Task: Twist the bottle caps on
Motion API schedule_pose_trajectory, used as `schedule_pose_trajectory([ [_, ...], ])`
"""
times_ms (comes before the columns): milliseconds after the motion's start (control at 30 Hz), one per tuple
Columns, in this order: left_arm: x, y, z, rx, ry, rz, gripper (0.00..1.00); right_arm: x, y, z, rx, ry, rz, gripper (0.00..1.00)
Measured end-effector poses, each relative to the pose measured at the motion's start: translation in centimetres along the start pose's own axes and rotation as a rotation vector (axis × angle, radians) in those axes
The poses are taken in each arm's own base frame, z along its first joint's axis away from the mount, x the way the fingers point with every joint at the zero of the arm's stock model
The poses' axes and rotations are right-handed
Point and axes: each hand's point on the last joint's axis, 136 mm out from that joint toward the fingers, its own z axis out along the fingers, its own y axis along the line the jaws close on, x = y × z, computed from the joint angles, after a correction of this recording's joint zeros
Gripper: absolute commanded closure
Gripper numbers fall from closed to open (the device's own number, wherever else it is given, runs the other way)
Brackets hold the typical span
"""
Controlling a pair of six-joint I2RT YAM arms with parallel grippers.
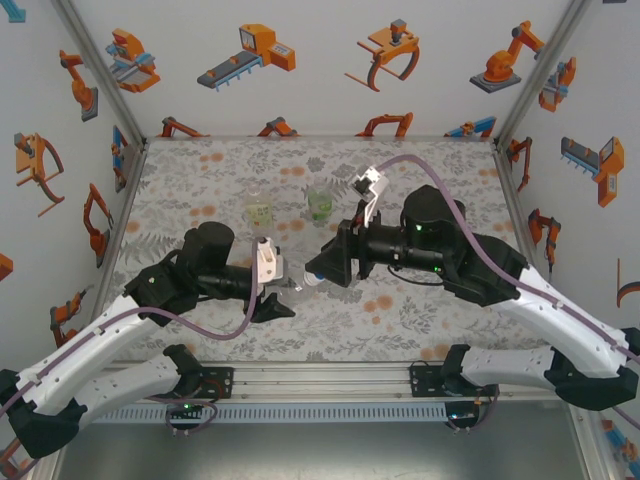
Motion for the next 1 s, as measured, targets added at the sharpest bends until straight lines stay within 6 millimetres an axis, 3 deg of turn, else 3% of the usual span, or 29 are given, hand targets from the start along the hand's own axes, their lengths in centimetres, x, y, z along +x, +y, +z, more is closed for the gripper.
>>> schedule_pose_trajectory([
  [267,-0.7,-0.8,-0.1,0.045,-0.023,0.004,1.0,1.5,3.5,-1.5,-0.197,0.106,-0.479,0.39],
  [433,-1.3,-1.0,-0.3,0.061,-0.037,0.009,1.0,2.7,4.4,-1.7,-0.29,0.183,-0.645,0.39],
  [667,-1.4,-1.4,-0.4,0.083,-0.038,0.004,1.0,4.5,4.1,-0.6,-0.342,0.259,-0.686,0.44],
  [1000,-1.8,-1.8,-0.5,0.108,-0.044,0.007,1.0,4.1,4.4,-0.3,-0.353,0.237,-0.691,0.48],
])
